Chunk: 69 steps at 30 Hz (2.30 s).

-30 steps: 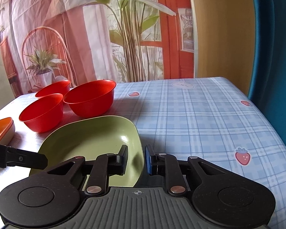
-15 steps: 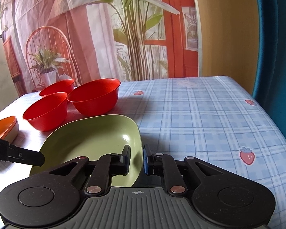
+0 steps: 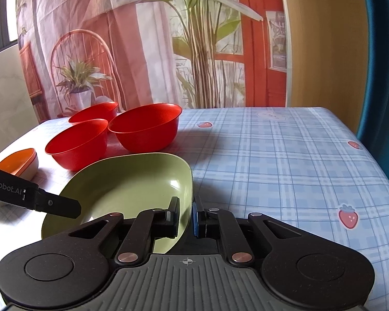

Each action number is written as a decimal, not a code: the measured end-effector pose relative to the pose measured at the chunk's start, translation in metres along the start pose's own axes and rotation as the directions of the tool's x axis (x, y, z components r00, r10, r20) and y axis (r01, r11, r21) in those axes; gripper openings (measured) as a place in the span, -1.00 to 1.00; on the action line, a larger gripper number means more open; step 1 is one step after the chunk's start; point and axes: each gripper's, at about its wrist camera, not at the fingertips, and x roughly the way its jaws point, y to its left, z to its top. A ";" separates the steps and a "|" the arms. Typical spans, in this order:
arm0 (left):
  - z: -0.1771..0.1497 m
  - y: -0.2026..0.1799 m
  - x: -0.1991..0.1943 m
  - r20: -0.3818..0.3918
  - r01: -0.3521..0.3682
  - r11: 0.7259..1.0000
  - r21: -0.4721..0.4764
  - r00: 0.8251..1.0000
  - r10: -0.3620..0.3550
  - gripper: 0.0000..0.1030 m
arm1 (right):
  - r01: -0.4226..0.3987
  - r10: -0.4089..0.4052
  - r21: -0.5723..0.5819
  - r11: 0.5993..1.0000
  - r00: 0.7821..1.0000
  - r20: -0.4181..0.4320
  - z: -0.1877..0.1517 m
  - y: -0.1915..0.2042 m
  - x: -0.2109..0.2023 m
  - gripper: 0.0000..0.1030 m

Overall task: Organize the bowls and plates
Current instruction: 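Lift the green dish and carry it toward the orange plate, then lower the green dish onto the orange plate with the left gripper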

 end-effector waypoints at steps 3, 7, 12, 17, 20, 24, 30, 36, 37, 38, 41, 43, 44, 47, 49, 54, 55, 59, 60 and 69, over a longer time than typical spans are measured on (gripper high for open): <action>-0.001 0.006 0.000 -0.006 0.001 1.000 -0.019 1.000 -0.001 -0.81 | -0.007 0.007 0.010 1.000 1.000 -0.001 0.001 -0.001 0.001 -0.82; -0.002 0.009 -0.001 0.000 -0.001 1.000 -0.030 1.000 0.001 -0.82 | -0.009 0.009 0.007 1.000 1.000 -0.002 0.000 -0.001 0.001 -0.86; -0.003 0.010 -0.002 0.000 0.007 0.999 -0.035 1.000 -0.007 -0.84 | -0.014 0.014 0.010 1.000 1.000 -0.005 -0.001 -0.001 0.001 -0.87; -0.002 0.011 -0.003 -0.005 0.011 1.000 -0.030 1.000 -0.011 -0.83 | -0.013 0.013 0.006 1.000 1.000 -0.014 0.000 0.000 0.003 -0.87; -0.002 0.011 -0.004 -0.007 0.007 1.000 -0.021 1.000 -0.007 -0.83 | -0.007 0.006 -0.010 1.000 1.000 -0.019 -0.001 0.003 0.002 -0.87; -0.003 0.009 -0.008 -0.013 -0.016 1.000 0.014 1.000 0.016 -0.83 | 0.005 -0.007 -0.051 0.999 0.999 -0.039 0.001 0.013 0.002 -0.87; -0.002 0.018 -0.018 -0.019 -0.037 0.999 0.032 0.999 0.037 -0.83 | -0.007 0.005 -0.022 1.000 0.998 -0.056 0.006 0.025 -0.004 -0.87; 0.002 0.033 -0.036 0.006 -0.020 1.000 0.002 1.000 0.020 -0.81 | -0.013 0.012 -0.017 1.000 0.997 -0.071 0.015 0.044 -0.012 -0.86; 0.002 0.035 -0.039 0.012 -0.018 1.000 -0.001 1.000 0.018 -0.81 | -0.014 0.012 -0.018 1.000 0.997 -0.075 0.016 0.047 -0.013 -0.86; 0.003 0.038 -0.042 0.018 -0.017 1.000 -0.002 1.000 0.017 -0.81 | -0.014 0.012 -0.017 1.000 0.996 -0.083 0.018 0.051 -0.013 -0.86; 0.005 0.045 -0.051 0.033 -0.019 1.000 -0.013 0.999 0.019 -0.81 | -0.018 0.018 0.000 1.000 0.994 -0.109 0.023 0.061 -0.011 -0.86; 0.009 0.053 -0.058 0.043 -0.024 0.999 -0.027 0.999 0.025 -0.81 | -0.022 0.022 0.002 1.000 0.993 -0.119 0.027 0.070 -0.011 -0.86; 0.011 0.057 -0.061 0.045 -0.028 0.999 -0.035 0.999 0.030 -0.81 | -0.026 0.026 0.001 1.000 0.992 -0.124 0.030 0.075 -0.010 -0.86; 0.017 0.070 -0.068 0.049 -0.035 0.998 -0.061 0.998 0.038 -0.81 | -0.038 0.037 -0.004 0.999 0.990 -0.138 0.038 0.092 -0.009 -0.85; 0.019 0.080 -0.072 0.053 -0.035 0.996 -0.080 0.998 0.039 -0.81 | -0.042 0.041 -0.003 0.999 0.987 -0.155 0.045 0.103 -0.007 -0.85; 0.021 0.102 -0.083 0.059 -0.043 0.992 -0.121 0.997 0.050 -0.81 | -0.058 0.056 -0.011 0.998 0.982 -0.182 0.058 0.130 -0.001 -0.85; 0.021 0.107 -0.085 0.059 -0.045 0.991 -0.129 0.997 0.053 -0.81 | -0.062 0.058 -0.019 0.998 0.982 -0.181 0.060 0.135 -0.001 -0.85; 0.023 0.124 -0.096 0.073 -0.059 0.987 -0.146 0.995 0.071 -0.81 | -0.085 0.077 -0.039 0.996 0.982 -0.175 0.070 0.156 0.003 -0.85; 0.024 0.129 -0.099 0.081 -0.066 0.987 -0.147 0.994 0.078 -0.81 | -0.092 0.083 -0.045 0.995 0.981 -0.174 0.072 0.162 0.005 -0.85; 0.040 0.167 -0.115 0.141 -0.112 0.979 -0.171 0.980 0.137 -0.78 | -0.146 0.126 -0.107 0.983 0.976 -0.180 0.088 0.214 0.032 -0.85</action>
